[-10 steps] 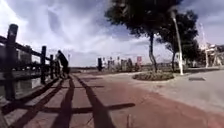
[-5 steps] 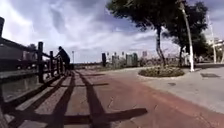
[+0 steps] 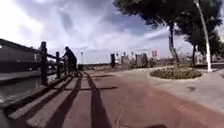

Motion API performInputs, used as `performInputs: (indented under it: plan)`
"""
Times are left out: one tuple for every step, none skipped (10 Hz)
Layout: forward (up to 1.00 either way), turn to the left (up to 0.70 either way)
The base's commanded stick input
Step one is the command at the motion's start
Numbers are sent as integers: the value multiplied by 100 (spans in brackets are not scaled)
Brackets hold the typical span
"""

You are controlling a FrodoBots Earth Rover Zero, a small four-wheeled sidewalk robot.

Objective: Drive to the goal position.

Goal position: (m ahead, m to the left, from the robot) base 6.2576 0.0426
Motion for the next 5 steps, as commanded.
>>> performInputs:
  plan:
    - [85, 14]
    - [85, 10]
    - [85, 6]
    - [85, 1]
    - [85, -3]
